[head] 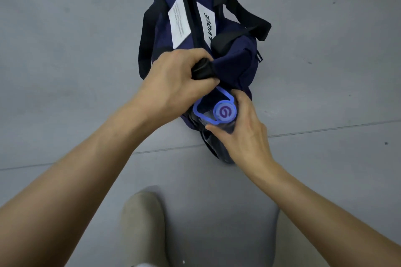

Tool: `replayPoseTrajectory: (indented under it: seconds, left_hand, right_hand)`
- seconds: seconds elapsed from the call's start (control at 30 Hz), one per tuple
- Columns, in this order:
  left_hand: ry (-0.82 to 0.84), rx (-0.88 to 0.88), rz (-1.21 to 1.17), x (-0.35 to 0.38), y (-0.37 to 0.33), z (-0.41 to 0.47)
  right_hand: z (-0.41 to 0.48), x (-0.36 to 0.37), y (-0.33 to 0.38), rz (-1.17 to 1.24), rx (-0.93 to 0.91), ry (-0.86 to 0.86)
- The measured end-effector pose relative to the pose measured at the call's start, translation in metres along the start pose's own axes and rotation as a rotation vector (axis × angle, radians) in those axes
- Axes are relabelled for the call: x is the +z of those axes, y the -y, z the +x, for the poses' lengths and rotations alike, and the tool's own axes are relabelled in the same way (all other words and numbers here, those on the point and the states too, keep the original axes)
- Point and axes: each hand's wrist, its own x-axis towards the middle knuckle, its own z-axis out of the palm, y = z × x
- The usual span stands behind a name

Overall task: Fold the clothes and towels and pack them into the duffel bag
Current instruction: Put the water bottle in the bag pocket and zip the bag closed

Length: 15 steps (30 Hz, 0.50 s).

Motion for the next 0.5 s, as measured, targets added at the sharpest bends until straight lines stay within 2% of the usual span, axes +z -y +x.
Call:
replayPoseTrajectory:
  seconds: [0.13, 0.27, 0.37, 0.43, 0.5]
  left_hand:
    - [-0.015, 0.015, 0.001, -0.005, 0.001, 0.005]
    - [-0.069, 0.052, 0.133, -0.008, 0.005, 0.010]
    - [-0.045, 0.077, 0.210, 0.002, 0.006, 0.008]
    - [-0.041, 0.063, 0.192, 0.007, 0.006, 0.005]
    - [-0.042, 0.016, 0.059, 0.010, 0.007, 0.004]
  right_hand:
    - [0.013, -0.001, -0.003, -0.189, -0.030, -0.026]
    - [0.019, -0.006, -0.001, -0.233, -0.012, -0.022]
    - [0.033, -0.007, 0.010, -0.367, -0.026, -0.030]
    - [0.041, -0.007, 0.015, -0.406, -0.044, -0.010]
    - [0.042, -0.010, 0.013, -0.336, -0.078, 0.005]
